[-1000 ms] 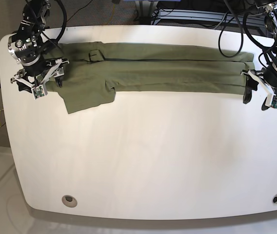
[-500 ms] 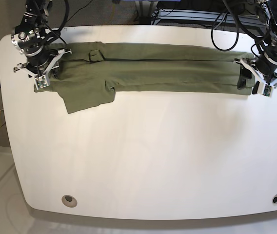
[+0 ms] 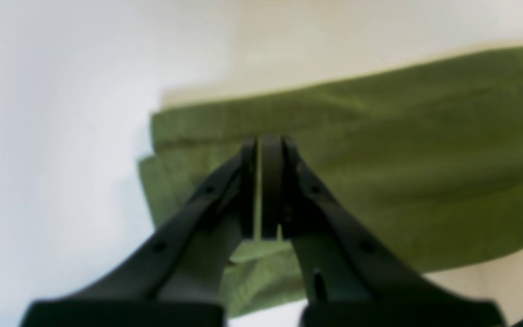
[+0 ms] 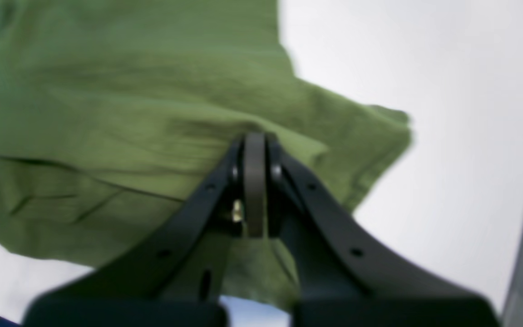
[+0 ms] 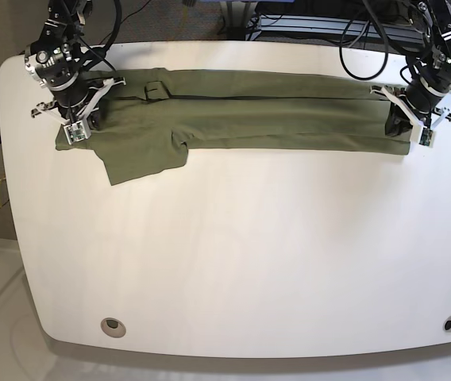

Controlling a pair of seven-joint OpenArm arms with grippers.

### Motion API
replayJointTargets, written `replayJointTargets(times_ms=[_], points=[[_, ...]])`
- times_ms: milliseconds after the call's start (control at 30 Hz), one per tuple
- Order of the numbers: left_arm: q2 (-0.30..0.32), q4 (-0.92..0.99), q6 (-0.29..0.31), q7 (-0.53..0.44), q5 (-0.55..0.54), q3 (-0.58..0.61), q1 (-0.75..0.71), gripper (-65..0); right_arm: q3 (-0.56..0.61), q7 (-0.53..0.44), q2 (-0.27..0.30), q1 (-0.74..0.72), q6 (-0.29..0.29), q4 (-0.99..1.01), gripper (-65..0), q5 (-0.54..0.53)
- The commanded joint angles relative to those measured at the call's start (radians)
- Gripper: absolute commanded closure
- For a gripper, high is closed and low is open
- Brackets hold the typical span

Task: Fold the T-shirt properly
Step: 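Regrasp the folded shirt ends with both grippers and pull them apart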

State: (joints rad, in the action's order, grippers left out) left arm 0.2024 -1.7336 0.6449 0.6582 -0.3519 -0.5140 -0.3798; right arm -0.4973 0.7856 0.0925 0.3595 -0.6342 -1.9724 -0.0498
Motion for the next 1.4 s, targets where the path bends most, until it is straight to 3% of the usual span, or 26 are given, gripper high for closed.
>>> replayJointTargets(times_ms=[0, 533, 900, 1367], points=[[0.010, 0.034, -0.001, -0.021, -0.011, -0.002, 0.003, 0.0, -0.004, -0.019, 0.008, -0.017, 0.003, 0.026, 0.0, 0.000], [0.010, 0.226, -0.001, -0.097, -0.012, 0.071, 0.029, 0.0, 0.071, -0.091, 0.014, -0.064, 0.009, 0.249, 0.0, 0.003], [0.016, 0.295, -0.001, -0.097, -0.009, 0.078, 0.081, 0.0, 0.079, -0.119, 0.016, -0.149, 0.012, 0.377, 0.0, 0.003], [0.016, 0.292, -0.001, -0.097, 0.093, 0.074, 0.137, 0.0, 0.075, -0.119, 0.060, -0.258, 0.014, 0.468, 0.0, 0.005]])
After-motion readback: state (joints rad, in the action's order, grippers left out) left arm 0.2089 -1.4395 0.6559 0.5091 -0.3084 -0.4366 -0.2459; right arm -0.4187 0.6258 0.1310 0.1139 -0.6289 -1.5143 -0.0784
